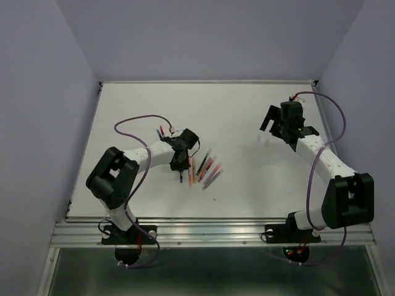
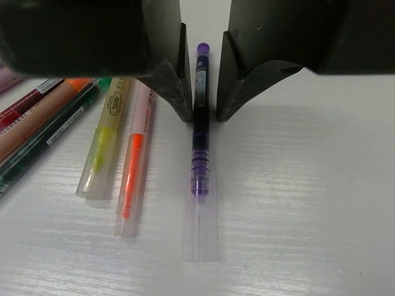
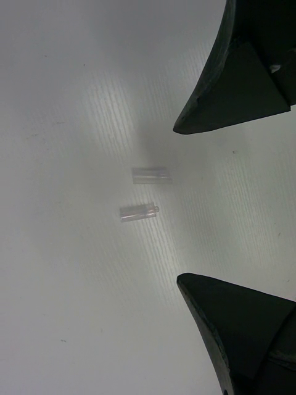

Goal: Open the pen caps

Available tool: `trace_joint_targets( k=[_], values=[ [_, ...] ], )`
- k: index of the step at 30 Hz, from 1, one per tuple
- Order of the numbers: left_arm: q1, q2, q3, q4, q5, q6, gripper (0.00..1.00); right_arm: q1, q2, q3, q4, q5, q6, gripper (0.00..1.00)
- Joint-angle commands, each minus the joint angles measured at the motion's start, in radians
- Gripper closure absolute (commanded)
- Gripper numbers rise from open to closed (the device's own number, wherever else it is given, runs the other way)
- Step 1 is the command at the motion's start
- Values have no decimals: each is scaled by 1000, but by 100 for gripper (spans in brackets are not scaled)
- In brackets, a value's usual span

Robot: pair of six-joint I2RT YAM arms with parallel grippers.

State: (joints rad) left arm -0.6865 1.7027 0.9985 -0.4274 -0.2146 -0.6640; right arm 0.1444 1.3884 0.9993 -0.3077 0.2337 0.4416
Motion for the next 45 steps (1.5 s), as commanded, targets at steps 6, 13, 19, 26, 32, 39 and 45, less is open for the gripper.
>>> trace_joint_targets(
  k=[6, 13, 19, 26, 32, 39, 45],
  values=[
    [-5, 51, -80, 6, 40, -14, 86, -5, -19, 4, 12, 26, 6, 0],
    [-5, -53, -2, -14, -75, 6, 100, -5, -66, -4, 48, -199, -90, 0],
    [-5, -300, 60, 119, -97, 131, 100, -5, -195, -106, 297, -681, -110, 0],
    [-11, -466, -15, 405, 213, 309, 100, 56, -187, -128, 564, -1039, 42, 0],
    [-42, -503, -43, 527, 426, 356, 100, 213, -143, -70, 653, -943, 118, 0],
    [-68, -476, -34, 570, 443, 339, 100, 279, -65, -10, 671, -843, 164, 5],
    [-80, -440, -18, 572, 445, 328, 100, 288, -32, 1, 659, -757, 183, 28]
  ],
)
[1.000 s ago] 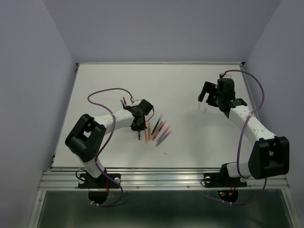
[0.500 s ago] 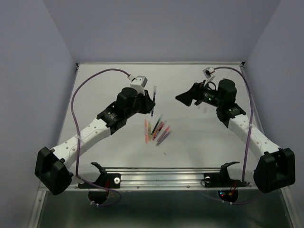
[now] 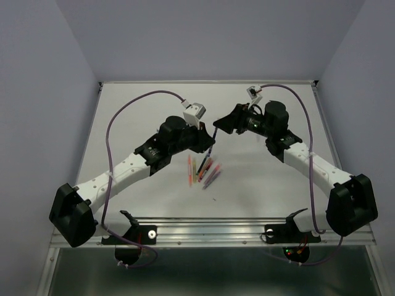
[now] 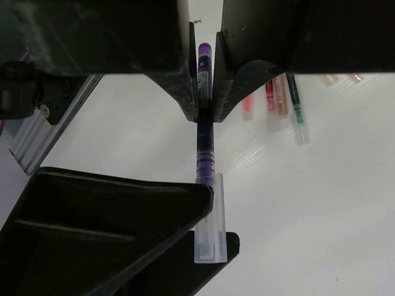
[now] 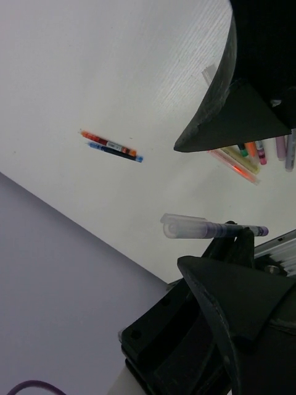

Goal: Open the pen caps

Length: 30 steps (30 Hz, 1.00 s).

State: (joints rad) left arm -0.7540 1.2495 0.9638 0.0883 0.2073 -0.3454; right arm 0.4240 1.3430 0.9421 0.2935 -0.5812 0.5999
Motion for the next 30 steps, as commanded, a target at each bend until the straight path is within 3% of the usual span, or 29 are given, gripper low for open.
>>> trace_joint_targets(
  k=[1, 5, 9, 20, 26, 29, 30],
  values=[
    [-15, 17, 19, 54, 24, 9, 100, 9, 16, 61, 56, 60, 23, 29],
    [-19, 34, 24, 57, 15, 2, 100, 18, 24, 67, 61, 60, 26, 45],
    [-19, 51, 38, 68, 9, -10, 100, 18, 34, 69, 59, 43, 34, 54],
    [-19, 73, 69, 76, -14, -33, 100, 27, 30, 87, -11, 63, 26, 58],
    [-21, 64, 72, 82, -29, -37, 100, 27, 25, 92, -54, 95, 12, 54],
    [-19, 70, 78, 79, -23, -33, 100, 27, 22, 93, -53, 101, 17, 63],
    [-19, 73, 76, 79, -23, -35, 100, 27, 22, 95, -53, 101, 17, 74]
  ],
)
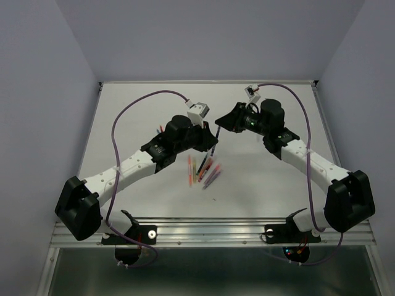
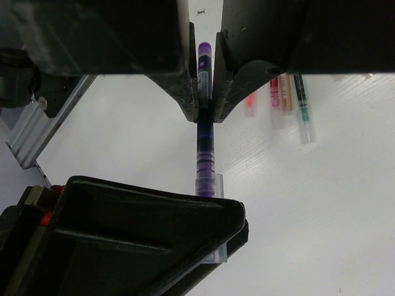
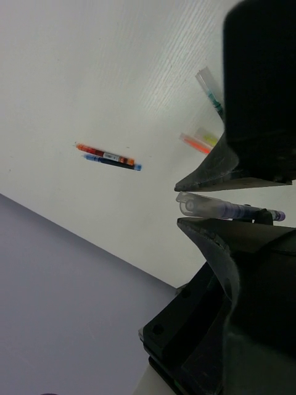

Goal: Open the pen caps

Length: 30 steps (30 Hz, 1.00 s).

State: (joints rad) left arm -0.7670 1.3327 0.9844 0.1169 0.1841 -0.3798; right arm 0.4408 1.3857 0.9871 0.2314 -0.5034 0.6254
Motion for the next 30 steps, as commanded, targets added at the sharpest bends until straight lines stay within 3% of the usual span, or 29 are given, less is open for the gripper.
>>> trace_joint_targets(
  k=[1, 3, 6, 9, 10, 13, 22, 27, 29, 30],
  values=[
    [-6, -10, 57, 49, 2, -1, 100, 10, -22, 50, 9, 25, -6, 79],
    [-6, -6, 54, 49, -2, -5, 100, 10, -20, 48, 16, 25, -1, 95],
    [-6, -3, 59, 50, 9, -7, 99, 10, -19, 48, 19, 28, 16, 99],
    [-6, -7, 65, 44, 8, -2, 58, 10, -27, 48, 20, 40, 37, 99],
    [-6, -10, 63, 41, 8, 2, 49, 10, -30, 48, 20, 48, 43, 99],
    [-6, -12, 63, 38, -6, 5, 36, 10, -39, 50, 20, 51, 60, 99],
    [-6, 6, 74, 35, -6, 13, 39, 10, -40, 51, 37, -4, 118, 99],
    [-6, 17, 83, 43, 11, 18, 64, 10, -33, 54, 45, -47, 143, 99],
    [-6, 23, 85, 44, 17, 19, 69, 10, -30, 55, 52, -67, 154, 99],
    [-6, 25, 85, 47, 21, 19, 79, 10, -25, 56, 60, -75, 158, 99]
  ],
)
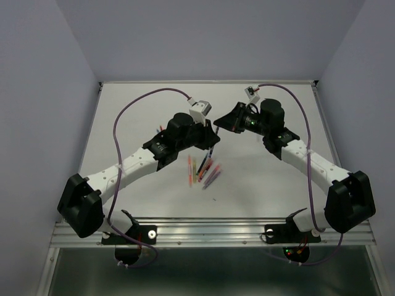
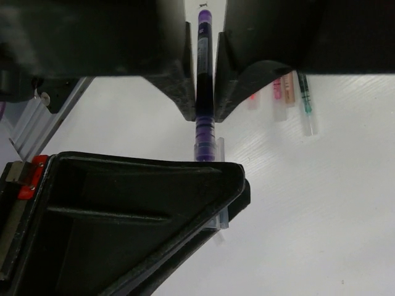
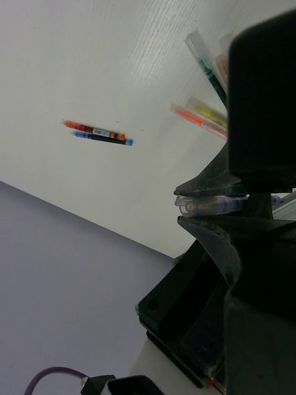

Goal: Open the pen caps

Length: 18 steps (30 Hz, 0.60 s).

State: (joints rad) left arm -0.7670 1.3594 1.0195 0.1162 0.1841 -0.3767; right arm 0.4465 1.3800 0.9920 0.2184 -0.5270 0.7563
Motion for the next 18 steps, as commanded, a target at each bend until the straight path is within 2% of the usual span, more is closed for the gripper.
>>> trace_joint_targets(
  k=[1, 2, 3, 7, 11, 15, 18],
  values=[
    [-6, 0, 50, 46, 23, 16, 87, 4, -18, 51, 79, -65, 37, 99],
    [-6, -2, 45, 46, 25, 15, 98, 4, -16, 53, 82, -65, 37, 99],
    [-6, -2, 42, 46, 31, 15, 100, 4, -13, 53, 84, -59, 28, 99],
    [-6, -46, 4, 57, 43, -5, 100, -8, -13, 56, 78, 117, -23, 99],
    [-8, -104, -108, 62, 78, -33, 100, -71, -15, 80, 84, 255, -69, 99],
    [-17, -164, -218, 65, 113, -70, 100, -187, 7, 132, 108, 298, -60, 99],
    [-21, -212, -291, 66, 107, -96, 100, -222, 16, 152, 111, 344, -63, 99]
  ],
)
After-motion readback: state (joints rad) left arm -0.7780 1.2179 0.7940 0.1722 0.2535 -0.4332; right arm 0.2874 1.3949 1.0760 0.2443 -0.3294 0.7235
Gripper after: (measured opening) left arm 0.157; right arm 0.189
